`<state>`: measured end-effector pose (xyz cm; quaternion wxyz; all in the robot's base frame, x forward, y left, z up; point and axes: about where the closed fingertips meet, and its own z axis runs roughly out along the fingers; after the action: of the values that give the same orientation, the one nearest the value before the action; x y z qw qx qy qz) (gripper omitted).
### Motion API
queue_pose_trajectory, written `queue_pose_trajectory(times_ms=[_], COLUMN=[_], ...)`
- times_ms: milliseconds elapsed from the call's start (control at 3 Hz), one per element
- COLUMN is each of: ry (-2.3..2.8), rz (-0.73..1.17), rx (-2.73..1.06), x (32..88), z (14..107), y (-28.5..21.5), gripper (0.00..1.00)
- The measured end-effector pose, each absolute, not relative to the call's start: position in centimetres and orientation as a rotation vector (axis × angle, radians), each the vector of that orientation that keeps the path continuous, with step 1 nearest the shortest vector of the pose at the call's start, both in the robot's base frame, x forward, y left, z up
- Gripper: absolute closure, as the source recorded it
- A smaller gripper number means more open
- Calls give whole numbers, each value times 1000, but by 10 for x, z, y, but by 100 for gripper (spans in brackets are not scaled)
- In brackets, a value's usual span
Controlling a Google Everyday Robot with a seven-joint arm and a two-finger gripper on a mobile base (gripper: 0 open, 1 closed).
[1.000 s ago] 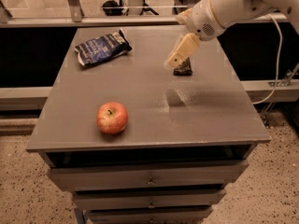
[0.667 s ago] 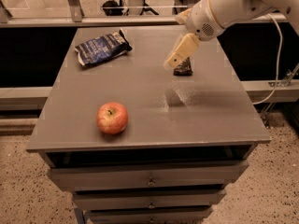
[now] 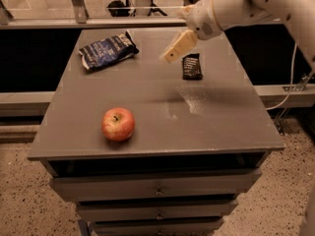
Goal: Pick blue chip bag
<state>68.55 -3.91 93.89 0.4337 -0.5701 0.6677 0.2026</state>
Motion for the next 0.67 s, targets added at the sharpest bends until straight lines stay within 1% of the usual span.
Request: queue_pose_trajectory(times_ms=[333,667], ry=[1626,1685], rz=[567,553], rx=[-1270,-1226], x=[733,762], z=[932,906], y=[-12,17], gripper=[0,0])
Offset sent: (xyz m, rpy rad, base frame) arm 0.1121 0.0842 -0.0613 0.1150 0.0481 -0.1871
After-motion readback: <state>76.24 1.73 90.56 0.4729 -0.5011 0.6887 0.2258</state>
